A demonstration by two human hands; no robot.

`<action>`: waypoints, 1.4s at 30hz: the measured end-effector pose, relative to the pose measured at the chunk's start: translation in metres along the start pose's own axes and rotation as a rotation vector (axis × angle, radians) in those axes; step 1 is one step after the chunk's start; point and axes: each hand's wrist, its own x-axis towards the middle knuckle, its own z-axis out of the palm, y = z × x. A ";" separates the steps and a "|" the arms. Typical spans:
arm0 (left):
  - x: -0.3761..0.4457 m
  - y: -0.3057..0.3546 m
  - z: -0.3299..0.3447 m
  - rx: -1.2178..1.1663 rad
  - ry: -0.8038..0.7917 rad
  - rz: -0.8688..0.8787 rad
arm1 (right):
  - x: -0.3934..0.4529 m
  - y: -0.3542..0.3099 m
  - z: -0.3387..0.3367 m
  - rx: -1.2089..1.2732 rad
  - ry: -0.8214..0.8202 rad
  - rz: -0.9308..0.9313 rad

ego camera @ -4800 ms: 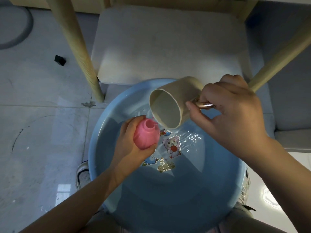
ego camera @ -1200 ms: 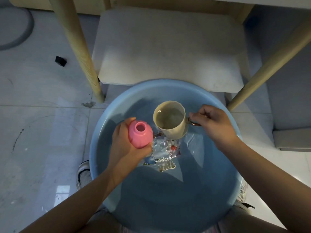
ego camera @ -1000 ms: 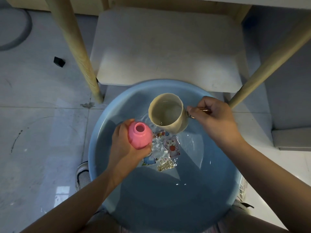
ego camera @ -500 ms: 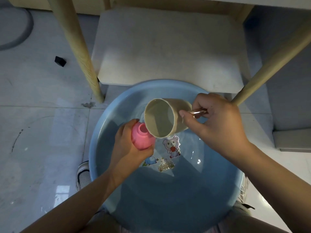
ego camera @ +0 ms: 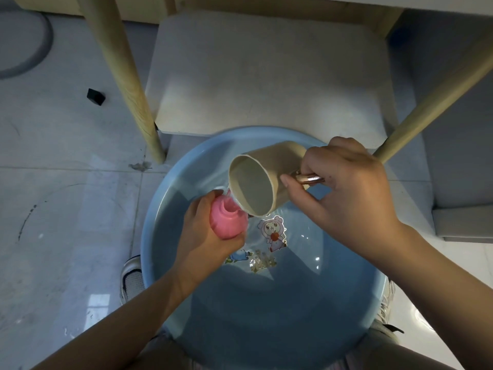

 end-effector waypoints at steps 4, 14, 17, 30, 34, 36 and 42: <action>-0.002 0.005 0.000 -0.015 0.016 0.001 | 0.001 -0.002 0.000 -0.014 0.010 -0.036; -0.003 0.011 -0.002 -0.025 0.002 -0.012 | 0.003 -0.004 -0.003 -0.029 0.032 -0.078; -0.002 0.012 -0.002 -0.021 0.010 -0.007 | 0.004 -0.005 -0.004 -0.044 0.034 -0.094; -0.006 0.017 -0.004 -0.034 0.004 -0.012 | 0.006 -0.008 -0.004 -0.059 0.034 -0.187; -0.005 0.018 -0.004 -0.023 0.008 -0.015 | 0.007 -0.008 -0.003 -0.058 0.043 -0.209; -0.005 0.019 -0.004 -0.016 0.009 -0.011 | 0.007 -0.009 -0.002 -0.061 0.046 -0.224; -0.005 0.019 -0.004 -0.017 0.008 -0.002 | 0.006 -0.010 -0.001 -0.068 0.049 -0.251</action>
